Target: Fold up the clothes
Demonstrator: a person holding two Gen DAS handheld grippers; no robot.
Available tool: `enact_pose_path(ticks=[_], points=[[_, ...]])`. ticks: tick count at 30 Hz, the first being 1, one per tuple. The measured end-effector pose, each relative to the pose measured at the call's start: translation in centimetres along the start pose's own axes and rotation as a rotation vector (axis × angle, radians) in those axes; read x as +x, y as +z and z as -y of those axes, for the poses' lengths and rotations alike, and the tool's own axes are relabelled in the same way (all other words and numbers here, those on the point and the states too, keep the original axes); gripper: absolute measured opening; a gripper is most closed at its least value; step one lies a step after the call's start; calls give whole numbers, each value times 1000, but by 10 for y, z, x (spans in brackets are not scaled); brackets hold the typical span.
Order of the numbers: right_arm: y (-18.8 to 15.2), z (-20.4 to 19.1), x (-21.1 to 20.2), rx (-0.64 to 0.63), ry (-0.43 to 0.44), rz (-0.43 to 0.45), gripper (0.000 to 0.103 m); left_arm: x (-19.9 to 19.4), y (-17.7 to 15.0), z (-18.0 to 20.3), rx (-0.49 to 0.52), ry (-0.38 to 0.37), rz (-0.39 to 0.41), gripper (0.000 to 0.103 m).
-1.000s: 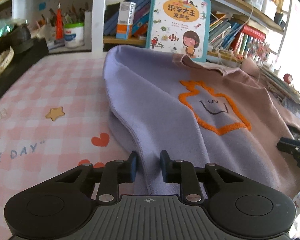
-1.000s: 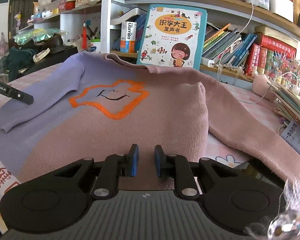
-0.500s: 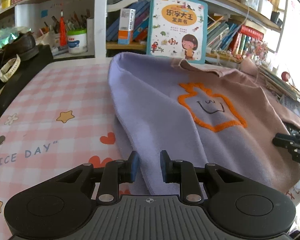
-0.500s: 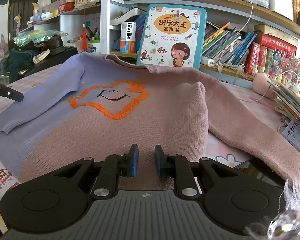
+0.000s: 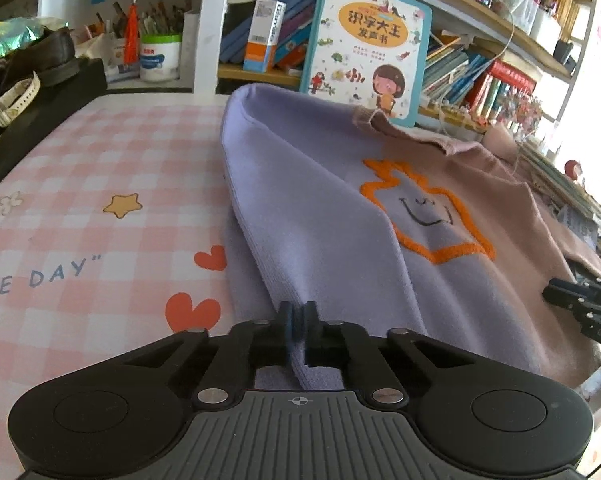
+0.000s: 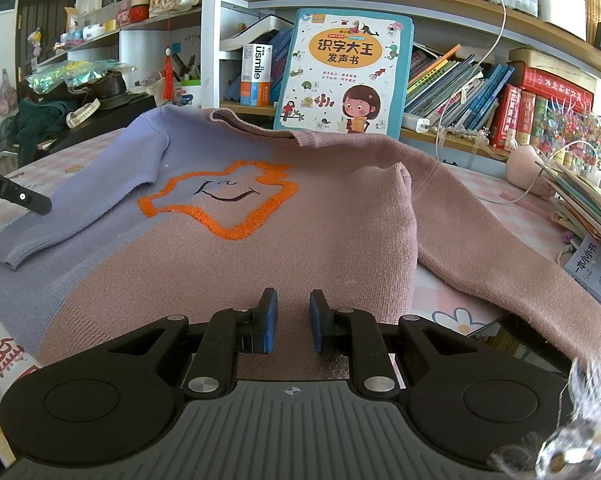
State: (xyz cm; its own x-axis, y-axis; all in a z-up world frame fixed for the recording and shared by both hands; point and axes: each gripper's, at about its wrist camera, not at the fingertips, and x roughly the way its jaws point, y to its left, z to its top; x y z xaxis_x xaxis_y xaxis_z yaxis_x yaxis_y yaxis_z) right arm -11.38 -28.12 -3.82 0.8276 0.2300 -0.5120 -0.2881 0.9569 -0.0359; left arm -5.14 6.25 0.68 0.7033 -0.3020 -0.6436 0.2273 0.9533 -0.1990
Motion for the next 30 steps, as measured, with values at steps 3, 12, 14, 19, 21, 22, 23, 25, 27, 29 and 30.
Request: enact_pose_path(ticks=[3,12,14,19,21,22,23,25,27,29,30], points=[[0,-1,0,-5,-3,0,16,-24,23,-9,23,68,136,2],[1,-1,1,0,-10,-7,17,-40,114,-101,85,496,274,2],[2,-2,1,-4,-15,-12,16,-27,123,-123,67,544,246,2],[5,-4,5,-18,-30,-21,17,19,126,-145,111,615,147,2],[5,-5,6,-24,-35,-23,17,30,123,-146,139,655,133,5],[5,-6,6,-27,-36,-23,17,33,122,-146,143,676,129,10],[6,-6,6,-27,-37,-24,17,37,121,-147,147,697,125,12],[6,-5,6,-23,-36,-23,17,34,119,-140,162,719,129,12],[6,-4,7,-18,-36,-23,18,29,115,-126,190,710,145,16],[7,-2,7,-7,-34,-24,21,19,107,-102,227,618,170,21],[8,0,6,6,-29,-28,25,14,101,-88,244,552,176,31]])
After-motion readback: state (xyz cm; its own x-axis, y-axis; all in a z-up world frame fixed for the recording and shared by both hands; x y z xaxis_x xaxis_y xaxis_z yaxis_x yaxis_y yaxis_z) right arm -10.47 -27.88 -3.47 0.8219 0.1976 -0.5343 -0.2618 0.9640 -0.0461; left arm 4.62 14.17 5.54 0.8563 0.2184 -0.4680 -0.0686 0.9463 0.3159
